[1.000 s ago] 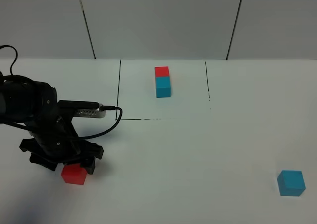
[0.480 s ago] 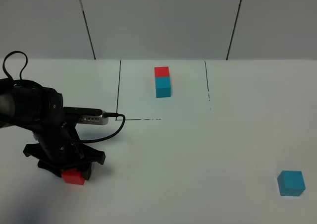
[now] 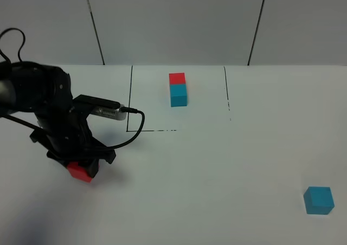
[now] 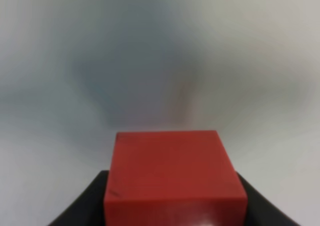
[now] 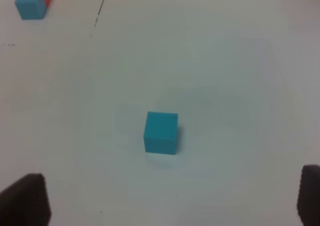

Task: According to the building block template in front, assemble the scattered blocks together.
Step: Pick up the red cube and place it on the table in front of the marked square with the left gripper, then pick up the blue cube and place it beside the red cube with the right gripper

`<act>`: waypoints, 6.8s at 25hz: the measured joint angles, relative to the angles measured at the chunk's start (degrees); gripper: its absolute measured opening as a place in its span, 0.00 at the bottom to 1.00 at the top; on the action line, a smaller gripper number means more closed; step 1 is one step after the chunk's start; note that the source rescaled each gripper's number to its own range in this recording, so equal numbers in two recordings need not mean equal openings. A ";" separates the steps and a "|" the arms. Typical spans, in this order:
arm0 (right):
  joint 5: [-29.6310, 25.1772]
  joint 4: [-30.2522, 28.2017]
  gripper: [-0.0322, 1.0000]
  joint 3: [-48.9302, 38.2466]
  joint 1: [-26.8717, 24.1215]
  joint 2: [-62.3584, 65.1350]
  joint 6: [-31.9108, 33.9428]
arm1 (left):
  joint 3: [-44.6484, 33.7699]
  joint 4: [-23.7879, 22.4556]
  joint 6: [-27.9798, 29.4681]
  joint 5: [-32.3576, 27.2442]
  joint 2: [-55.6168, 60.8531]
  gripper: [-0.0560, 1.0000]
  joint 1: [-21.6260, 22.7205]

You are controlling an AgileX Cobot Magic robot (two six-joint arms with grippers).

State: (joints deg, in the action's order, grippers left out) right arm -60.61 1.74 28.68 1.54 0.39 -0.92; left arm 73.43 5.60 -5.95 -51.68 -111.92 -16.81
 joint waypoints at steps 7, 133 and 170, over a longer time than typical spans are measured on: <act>0.00 0.00 1.00 0.00 0.00 0.00 0.00 | 10.19 -0.42 -21.13 -10.14 -0.04 0.06 -4.27; 0.00 0.00 1.00 0.00 0.00 0.00 0.00 | -44.34 2.32 -4.62 -10.46 112.03 0.70 19.29; 0.00 0.00 1.00 0.00 0.00 0.00 0.00 | -44.40 -0.98 2.82 -9.66 112.38 0.70 15.39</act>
State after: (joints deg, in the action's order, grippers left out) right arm -60.61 1.74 28.68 1.54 0.39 -0.92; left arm 29.03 4.62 -3.14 -61.34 0.46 -1.42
